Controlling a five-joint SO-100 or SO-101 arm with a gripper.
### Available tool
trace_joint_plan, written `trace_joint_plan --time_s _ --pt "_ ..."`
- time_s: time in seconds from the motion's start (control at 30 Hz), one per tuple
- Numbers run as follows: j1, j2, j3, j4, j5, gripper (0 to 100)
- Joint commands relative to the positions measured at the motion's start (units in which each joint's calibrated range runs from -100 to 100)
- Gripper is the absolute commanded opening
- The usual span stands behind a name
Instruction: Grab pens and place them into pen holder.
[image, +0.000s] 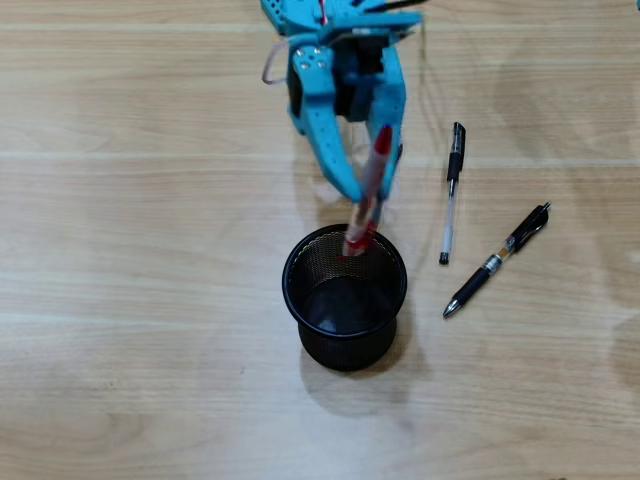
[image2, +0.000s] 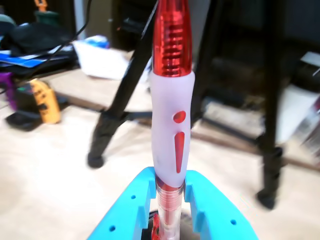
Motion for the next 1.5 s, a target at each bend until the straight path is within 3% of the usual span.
trace_joint_plan --time_s 0.0,0.43,0.63,0.93,1.2,1.37,1.47 --pt "-0.2 0.0 1.9 -1.3 -2.2 2" --pt "0.4 0.0 6.3 -1.3 -2.4 2" --pt "0.2 -0.1 6.3 -1.3 -2.1 11" --pt "0.2 -0.8 6.1 -1.2 -1.8 11" --pt "-0.3 -6.5 7.6 0.1 5.5 11" --pt "-2.1 -12.6 10.5 9.9 7.3 11" --pt "-2.9 -15.4 10.2 19.2 8.2 6"
